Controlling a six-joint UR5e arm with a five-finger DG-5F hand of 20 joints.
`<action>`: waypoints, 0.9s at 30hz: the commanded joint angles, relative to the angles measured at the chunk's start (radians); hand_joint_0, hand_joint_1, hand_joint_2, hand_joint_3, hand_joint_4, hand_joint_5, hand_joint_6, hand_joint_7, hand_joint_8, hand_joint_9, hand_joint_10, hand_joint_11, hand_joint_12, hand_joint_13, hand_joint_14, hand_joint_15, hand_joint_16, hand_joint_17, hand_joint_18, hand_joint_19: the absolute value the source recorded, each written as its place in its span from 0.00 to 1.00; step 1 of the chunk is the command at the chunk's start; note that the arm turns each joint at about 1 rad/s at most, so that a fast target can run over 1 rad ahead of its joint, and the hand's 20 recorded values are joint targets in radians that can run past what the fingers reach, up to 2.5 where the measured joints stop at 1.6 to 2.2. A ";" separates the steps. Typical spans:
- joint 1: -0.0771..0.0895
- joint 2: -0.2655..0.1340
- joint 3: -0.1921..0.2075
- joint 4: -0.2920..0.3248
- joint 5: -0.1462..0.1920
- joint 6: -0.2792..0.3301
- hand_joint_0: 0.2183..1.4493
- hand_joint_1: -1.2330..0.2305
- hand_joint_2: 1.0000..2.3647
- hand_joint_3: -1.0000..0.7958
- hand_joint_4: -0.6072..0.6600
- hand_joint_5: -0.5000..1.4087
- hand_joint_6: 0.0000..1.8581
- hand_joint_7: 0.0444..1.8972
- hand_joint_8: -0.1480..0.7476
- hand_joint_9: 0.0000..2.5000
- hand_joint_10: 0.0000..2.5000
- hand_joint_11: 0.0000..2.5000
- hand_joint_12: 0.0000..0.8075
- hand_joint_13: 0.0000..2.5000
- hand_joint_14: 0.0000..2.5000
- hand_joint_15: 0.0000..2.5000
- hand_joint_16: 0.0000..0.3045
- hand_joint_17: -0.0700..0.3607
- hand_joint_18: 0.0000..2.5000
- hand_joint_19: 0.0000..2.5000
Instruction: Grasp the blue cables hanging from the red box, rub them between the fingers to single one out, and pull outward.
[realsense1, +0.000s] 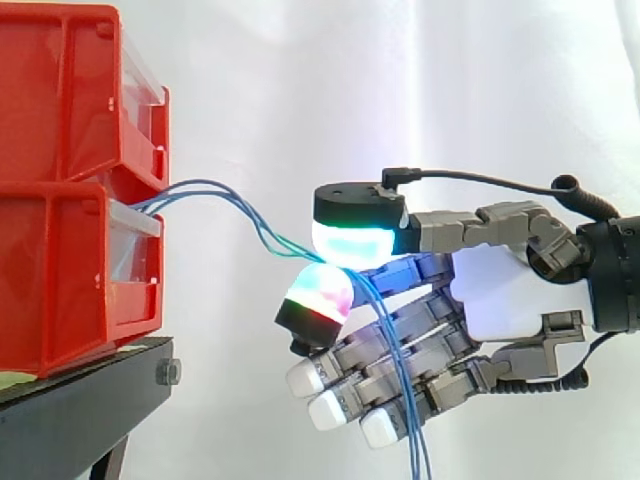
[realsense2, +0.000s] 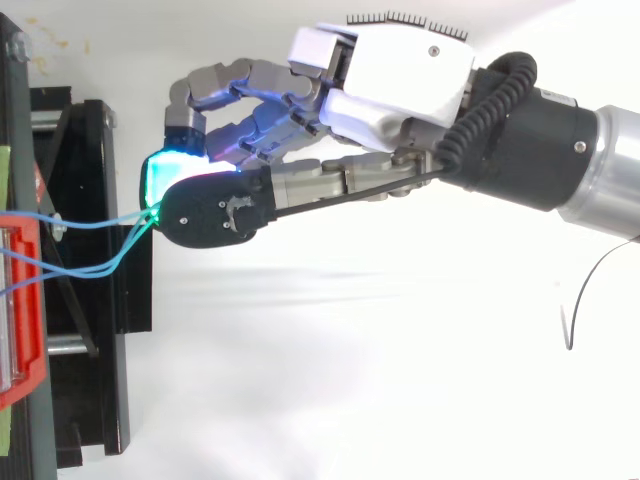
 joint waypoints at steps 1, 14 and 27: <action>0.001 0.001 0.000 -0.004 -0.001 0.001 0.35 0.33 0.07 0.56 0.76 0.21 0.27 0.59 0.48 0.36 0.00 0.16 0.47 0.31 0.00 0.13 0.18 0.45 0.29 0.19; 0.001 -0.001 0.012 -0.005 0.001 -0.003 0.22 0.35 0.45 0.51 0.78 0.20 0.27 0.58 0.51 0.35 0.00 0.15 0.51 0.31 0.00 0.13 0.20 0.49 0.29 0.18; 0.001 0.001 0.012 -0.013 -0.001 -0.001 0.22 0.29 0.34 0.49 0.78 0.20 0.27 0.57 0.52 0.33 0.00 0.15 0.52 0.29 0.00 0.13 0.21 0.49 0.27 0.18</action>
